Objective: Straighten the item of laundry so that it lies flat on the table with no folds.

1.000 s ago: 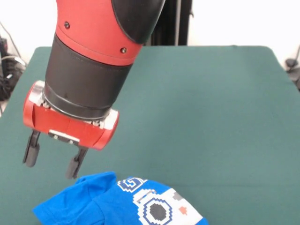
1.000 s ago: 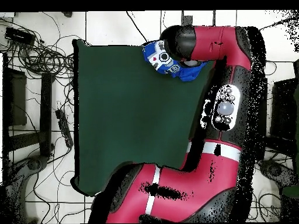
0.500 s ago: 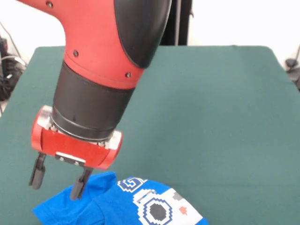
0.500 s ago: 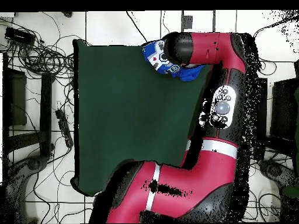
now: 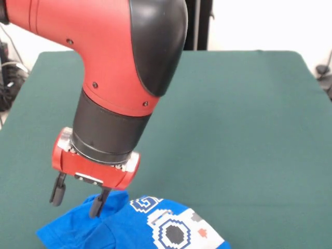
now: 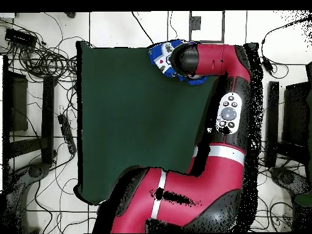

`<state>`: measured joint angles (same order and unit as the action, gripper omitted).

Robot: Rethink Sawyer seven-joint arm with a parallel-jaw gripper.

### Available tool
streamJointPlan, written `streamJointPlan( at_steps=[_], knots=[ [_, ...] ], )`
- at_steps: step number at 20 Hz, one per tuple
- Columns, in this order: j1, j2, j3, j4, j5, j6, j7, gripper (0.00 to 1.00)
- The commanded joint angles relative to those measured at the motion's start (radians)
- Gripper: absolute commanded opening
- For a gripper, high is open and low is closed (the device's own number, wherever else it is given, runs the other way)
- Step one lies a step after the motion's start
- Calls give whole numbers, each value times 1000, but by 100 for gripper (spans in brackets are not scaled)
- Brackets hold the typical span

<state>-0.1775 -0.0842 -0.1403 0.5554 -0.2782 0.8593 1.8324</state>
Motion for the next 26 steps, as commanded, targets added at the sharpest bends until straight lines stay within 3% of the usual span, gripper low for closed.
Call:
streamJointPlan(
  at_steps=[1,4,10,14,19,26],
  knots=[
    [17,45,19,261,17,-149,339,100],
    [-3,59,24,282,16,-207,335,100],
    [-62,156,75,292,15,-475,355,100],
    [-141,219,187,298,35,-607,243,100],
    [-200,260,249,317,48,-673,199,100],
    [-251,301,311,322,78,-669,157,100]
  ],
)
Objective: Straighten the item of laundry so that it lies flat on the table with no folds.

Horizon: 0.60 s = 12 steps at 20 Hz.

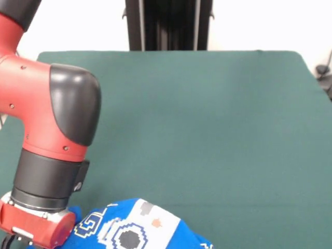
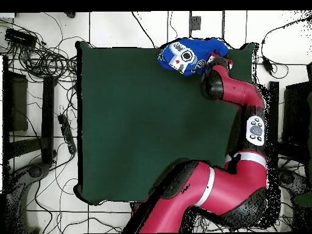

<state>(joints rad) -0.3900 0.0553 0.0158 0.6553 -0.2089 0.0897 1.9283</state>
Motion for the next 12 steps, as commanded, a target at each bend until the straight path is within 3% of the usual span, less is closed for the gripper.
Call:
streamJointPlan(
  at_steps=[1,2,6,12],
  knots=[
    [-34,161,145,225,6,77,74,100],
    [-54,158,174,246,-9,27,69,0],
    [-1,154,80,249,27,14,166,0],
    [45,94,0,343,130,145,246,0]
  ],
)
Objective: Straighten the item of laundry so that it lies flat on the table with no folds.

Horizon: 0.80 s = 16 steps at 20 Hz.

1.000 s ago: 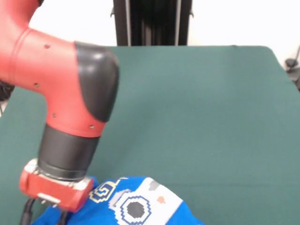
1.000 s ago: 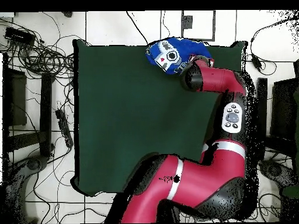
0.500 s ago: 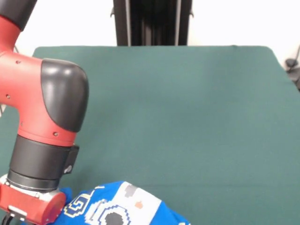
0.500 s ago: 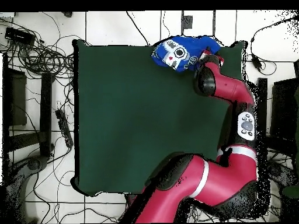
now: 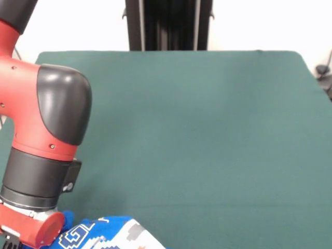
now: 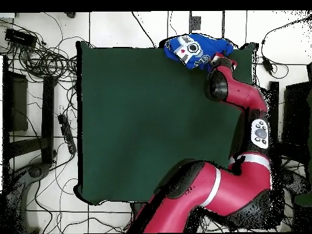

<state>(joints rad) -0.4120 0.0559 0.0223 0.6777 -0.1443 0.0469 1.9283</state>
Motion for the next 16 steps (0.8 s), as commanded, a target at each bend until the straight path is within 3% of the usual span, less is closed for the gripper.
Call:
streamJointPlan(
  at_steps=[1,9,16],
  knots=[
    [81,79,-28,338,80,203,258,0],
    [176,-21,-182,495,234,357,330,0],
    [240,-90,-258,645,347,322,387,0]
  ],
)
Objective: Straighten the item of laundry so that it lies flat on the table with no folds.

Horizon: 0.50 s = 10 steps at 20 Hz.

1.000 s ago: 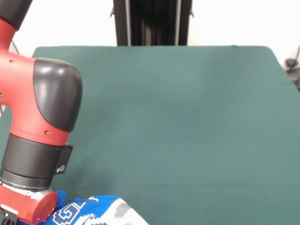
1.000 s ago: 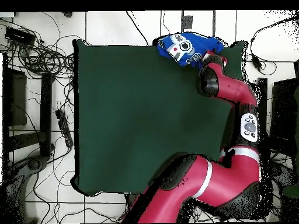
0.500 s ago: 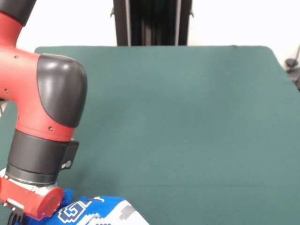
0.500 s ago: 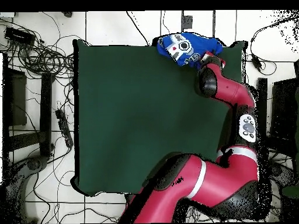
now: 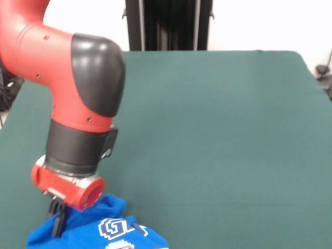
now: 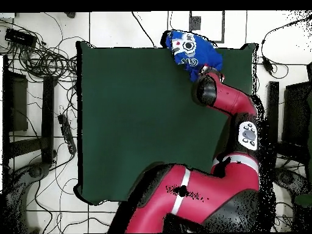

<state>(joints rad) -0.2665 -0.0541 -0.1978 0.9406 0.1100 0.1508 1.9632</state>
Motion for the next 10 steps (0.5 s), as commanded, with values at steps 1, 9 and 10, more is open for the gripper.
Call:
streamJointPlan(
  at_steps=[1,9,10],
  knots=[
    [98,14,-41,395,101,213,352,0],
    [83,-33,-16,522,114,18,361,0],
    [74,-40,-7,541,111,-7,366,0]
  ],
)
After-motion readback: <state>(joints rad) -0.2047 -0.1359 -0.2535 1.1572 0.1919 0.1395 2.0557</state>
